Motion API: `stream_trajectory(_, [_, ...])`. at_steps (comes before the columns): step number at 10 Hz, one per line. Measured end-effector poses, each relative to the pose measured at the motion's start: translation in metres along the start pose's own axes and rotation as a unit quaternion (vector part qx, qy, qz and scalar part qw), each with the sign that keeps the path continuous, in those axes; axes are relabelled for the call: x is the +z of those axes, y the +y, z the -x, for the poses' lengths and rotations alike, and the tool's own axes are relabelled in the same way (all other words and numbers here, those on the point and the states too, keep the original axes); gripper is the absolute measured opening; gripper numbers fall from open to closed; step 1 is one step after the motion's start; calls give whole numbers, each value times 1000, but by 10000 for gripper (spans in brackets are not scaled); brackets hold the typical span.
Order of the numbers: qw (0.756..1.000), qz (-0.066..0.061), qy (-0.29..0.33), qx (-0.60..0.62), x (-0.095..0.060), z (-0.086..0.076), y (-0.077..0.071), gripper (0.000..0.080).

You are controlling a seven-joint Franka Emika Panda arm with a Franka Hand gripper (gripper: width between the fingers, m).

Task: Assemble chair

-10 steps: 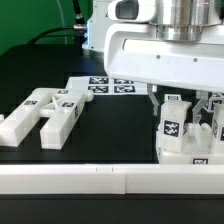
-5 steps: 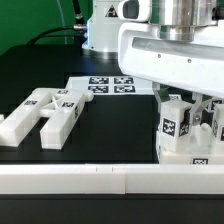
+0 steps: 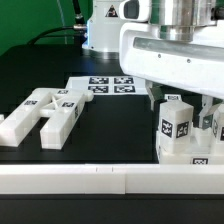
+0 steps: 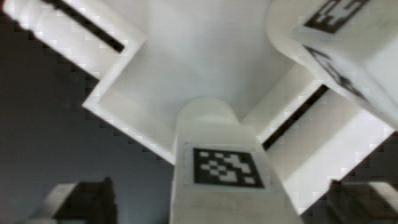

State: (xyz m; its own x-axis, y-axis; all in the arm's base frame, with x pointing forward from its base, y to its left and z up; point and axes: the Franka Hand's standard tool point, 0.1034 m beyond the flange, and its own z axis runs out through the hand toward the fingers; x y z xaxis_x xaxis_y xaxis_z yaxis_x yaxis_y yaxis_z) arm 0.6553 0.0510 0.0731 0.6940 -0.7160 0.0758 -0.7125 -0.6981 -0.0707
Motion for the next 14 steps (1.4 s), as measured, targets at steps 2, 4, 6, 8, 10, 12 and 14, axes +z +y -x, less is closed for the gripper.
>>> stream_trajectory(2, [994,0,1,-109,0,-2,1,646])
stream_trajectory(4, [981,0,1,-192,-1,-3,2,646])
stream_trajectory(6, [962,0,2,-273,0,-3,2,649])
stream_trajectory(8, [941,1,2,-340,0,-5,3,649])
stream_trajectory(10, [909,7,4,-417,0,-5,3,649])
stream_trajectory(12, [877,11,5,-480,-1,-6,3,649])
stream_trajectory(14, [841,17,5,-541,-1,-7,4,649])
